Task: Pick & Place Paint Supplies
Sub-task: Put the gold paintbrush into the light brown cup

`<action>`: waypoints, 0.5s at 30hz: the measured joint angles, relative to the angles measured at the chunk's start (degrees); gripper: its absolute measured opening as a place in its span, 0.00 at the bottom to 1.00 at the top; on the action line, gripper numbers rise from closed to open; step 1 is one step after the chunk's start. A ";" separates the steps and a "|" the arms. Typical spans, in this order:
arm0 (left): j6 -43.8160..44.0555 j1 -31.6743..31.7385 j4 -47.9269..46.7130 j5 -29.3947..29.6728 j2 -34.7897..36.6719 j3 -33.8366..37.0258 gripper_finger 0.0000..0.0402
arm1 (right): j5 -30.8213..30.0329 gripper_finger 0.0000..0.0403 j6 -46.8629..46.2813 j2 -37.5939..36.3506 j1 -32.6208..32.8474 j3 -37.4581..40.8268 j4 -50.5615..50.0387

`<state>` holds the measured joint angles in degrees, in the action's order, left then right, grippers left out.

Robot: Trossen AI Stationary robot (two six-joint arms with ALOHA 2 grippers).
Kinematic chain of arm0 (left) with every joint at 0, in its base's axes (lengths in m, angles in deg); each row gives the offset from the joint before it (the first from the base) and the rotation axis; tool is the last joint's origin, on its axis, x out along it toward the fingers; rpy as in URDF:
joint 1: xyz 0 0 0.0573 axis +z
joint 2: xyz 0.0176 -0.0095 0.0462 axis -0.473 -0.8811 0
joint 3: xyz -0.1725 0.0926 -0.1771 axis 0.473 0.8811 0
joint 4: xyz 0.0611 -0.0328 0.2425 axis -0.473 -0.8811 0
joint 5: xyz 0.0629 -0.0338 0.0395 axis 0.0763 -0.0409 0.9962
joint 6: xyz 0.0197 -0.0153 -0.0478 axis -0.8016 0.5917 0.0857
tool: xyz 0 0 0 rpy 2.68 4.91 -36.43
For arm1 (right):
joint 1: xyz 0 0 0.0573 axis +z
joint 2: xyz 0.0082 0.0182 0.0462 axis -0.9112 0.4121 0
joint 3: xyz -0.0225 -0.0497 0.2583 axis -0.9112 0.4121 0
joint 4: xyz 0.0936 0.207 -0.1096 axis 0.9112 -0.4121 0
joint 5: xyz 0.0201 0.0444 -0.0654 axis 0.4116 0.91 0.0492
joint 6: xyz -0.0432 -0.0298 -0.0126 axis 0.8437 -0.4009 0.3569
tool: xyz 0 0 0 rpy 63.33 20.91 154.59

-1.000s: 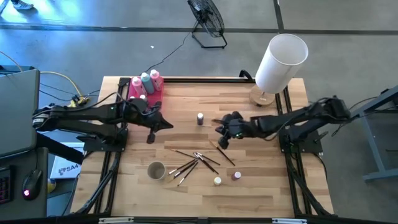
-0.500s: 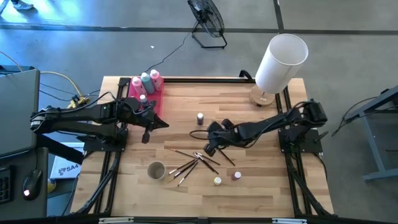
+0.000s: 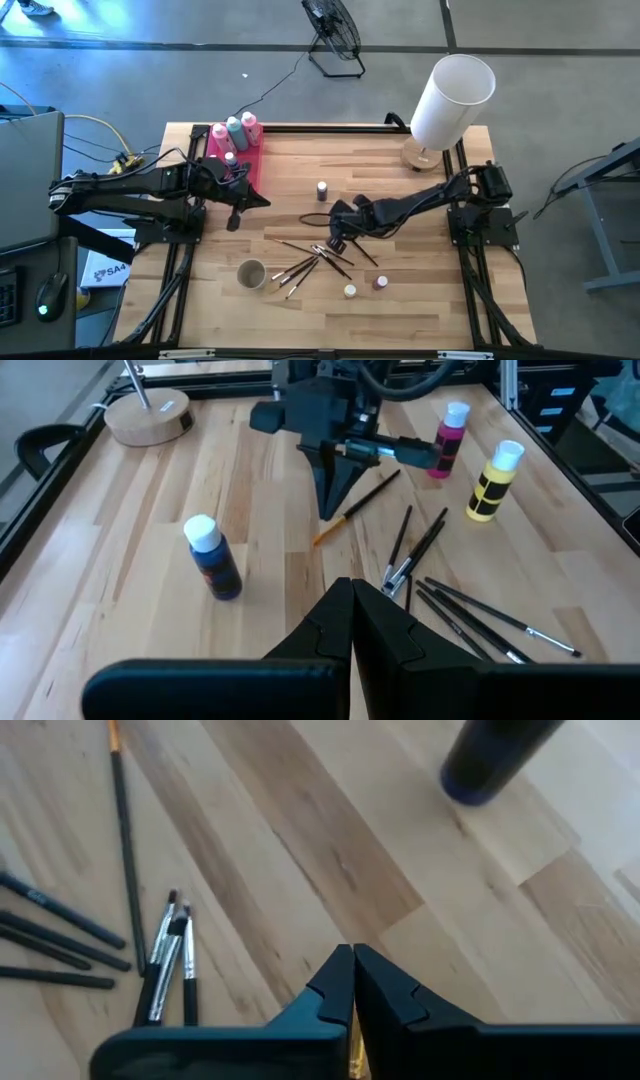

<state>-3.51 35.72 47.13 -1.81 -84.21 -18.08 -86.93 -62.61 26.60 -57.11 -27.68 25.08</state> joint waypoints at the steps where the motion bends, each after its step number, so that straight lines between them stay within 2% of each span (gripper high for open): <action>1: 0.00 0.00 -0.10 0.02 0.00 0.00 0.01 | 0.04 0.03 0.00 0.00 0.02 0.00 -0.11; 10: -0.04 0.00 -0.12 0.04 0.00 0.00 0.01 | -0.16 0.32 -1.24 0.69 0.01 0.09 -0.14; 15: -0.07 0.00 -0.12 0.04 0.00 0.00 0.01 | -0.13 0.39 -1.72 0.76 -0.09 0.09 0.64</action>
<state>-3.57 35.72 47.02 -1.76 -84.21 -18.08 -87.06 -64.33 27.36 -57.20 -27.59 25.72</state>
